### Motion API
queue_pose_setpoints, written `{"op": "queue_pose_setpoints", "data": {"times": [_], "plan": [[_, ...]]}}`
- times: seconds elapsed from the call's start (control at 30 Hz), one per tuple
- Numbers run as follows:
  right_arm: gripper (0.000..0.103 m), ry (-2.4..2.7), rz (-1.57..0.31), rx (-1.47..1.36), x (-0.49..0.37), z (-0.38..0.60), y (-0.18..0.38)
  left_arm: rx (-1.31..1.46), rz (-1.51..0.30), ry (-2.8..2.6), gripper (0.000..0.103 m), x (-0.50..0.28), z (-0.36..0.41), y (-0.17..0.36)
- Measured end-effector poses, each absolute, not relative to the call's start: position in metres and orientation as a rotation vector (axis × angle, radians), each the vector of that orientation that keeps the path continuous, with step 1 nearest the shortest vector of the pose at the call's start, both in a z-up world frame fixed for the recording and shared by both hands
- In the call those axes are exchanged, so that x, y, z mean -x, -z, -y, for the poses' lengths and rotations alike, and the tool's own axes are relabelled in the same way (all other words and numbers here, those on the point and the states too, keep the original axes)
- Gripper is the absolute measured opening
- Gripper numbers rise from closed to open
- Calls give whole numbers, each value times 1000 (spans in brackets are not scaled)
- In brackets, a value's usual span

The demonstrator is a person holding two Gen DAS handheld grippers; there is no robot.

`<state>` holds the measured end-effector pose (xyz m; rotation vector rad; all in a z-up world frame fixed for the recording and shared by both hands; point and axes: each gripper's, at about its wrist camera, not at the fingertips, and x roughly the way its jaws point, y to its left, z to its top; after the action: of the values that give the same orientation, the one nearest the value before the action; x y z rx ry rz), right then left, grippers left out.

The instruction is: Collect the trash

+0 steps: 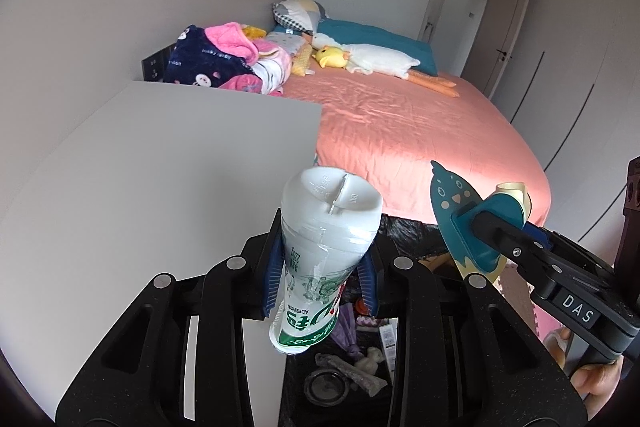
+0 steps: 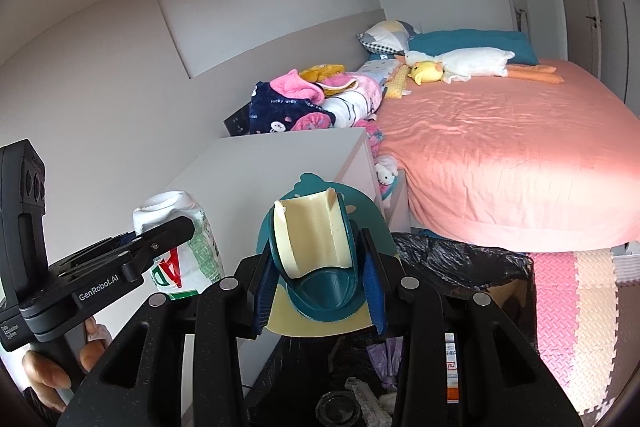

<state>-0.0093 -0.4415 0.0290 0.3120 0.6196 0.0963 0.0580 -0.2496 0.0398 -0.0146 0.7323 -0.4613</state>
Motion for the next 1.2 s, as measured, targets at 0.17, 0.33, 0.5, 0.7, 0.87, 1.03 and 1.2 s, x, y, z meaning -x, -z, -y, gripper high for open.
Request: {"op": "queue_pose_setpoints", "data": {"times": [0.17,0.33,0.5,0.7,0.87,1.03,1.2], "plan": [[40,-57,-610,-329,19,462,-30,-11,-738,506,32,-53,273,-39],[40,-12,-602,-348,27,483,-29,-30,-753,549,32,-52,293,-36],[40,41,-608,-362,36,500,-28,-13,-803,613,32,-55,306,-30],[94,149,-538,-404,53,520,-33,27,-808,513,97,-63,299,-26],[94,169,-538,-423,55,531,-32,33,-794,498,97,-63,294,-26],[94,162,-549,-423,53,532,-28,15,-786,486,97,-61,294,-26],[94,162,-550,-420,52,529,-29,19,-793,494,97,-61,293,-24]]}}
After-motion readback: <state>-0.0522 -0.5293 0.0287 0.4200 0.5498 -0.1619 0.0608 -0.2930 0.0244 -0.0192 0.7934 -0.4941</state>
